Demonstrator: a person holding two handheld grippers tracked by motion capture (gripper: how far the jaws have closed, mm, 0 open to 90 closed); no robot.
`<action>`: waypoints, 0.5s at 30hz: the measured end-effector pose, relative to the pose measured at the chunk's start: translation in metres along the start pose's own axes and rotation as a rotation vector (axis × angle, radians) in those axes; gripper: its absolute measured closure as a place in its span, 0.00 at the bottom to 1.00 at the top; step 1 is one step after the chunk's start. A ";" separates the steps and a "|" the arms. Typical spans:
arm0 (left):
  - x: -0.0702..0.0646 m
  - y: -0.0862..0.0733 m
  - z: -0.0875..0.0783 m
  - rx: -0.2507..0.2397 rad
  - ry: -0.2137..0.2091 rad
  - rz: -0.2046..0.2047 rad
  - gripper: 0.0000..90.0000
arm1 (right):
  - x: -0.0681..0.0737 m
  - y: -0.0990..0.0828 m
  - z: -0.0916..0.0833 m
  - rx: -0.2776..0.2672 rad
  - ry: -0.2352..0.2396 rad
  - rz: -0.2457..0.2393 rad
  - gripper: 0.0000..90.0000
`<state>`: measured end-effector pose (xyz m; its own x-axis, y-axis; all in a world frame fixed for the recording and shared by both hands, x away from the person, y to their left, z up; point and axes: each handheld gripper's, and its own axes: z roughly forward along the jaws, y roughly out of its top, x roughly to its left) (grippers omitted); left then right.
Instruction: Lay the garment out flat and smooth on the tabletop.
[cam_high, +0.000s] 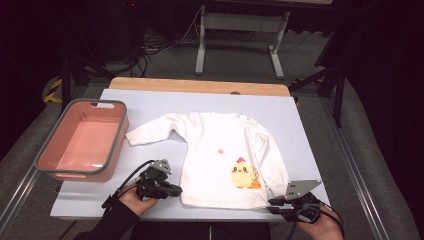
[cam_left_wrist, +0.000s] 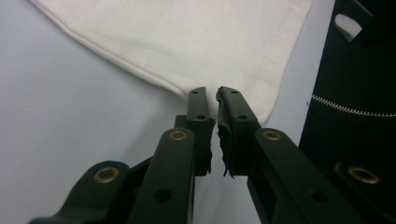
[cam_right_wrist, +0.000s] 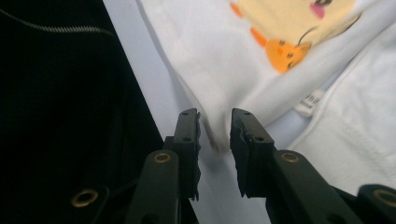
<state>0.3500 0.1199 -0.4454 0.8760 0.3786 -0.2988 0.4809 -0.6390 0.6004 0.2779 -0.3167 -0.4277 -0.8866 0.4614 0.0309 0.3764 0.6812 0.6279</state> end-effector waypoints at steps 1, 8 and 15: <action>0.000 0.001 -0.001 -0.016 0.006 0.010 0.89 | -0.001 0.001 -0.004 -0.020 -0.008 0.002 0.78; 0.002 0.010 -0.003 -0.094 0.049 0.017 0.70 | -0.021 0.006 -0.025 -0.137 -0.159 0.073 0.66; 0.010 0.015 -0.005 -0.148 0.098 0.020 0.52 | -0.043 0.001 -0.019 -0.145 -0.248 0.179 0.54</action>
<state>0.3657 0.1174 -0.4355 0.8743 0.4344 -0.2164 0.4463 -0.5446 0.7101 0.3111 -0.3470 -0.4134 -0.7107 0.7029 -0.0284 0.4622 0.4970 0.7344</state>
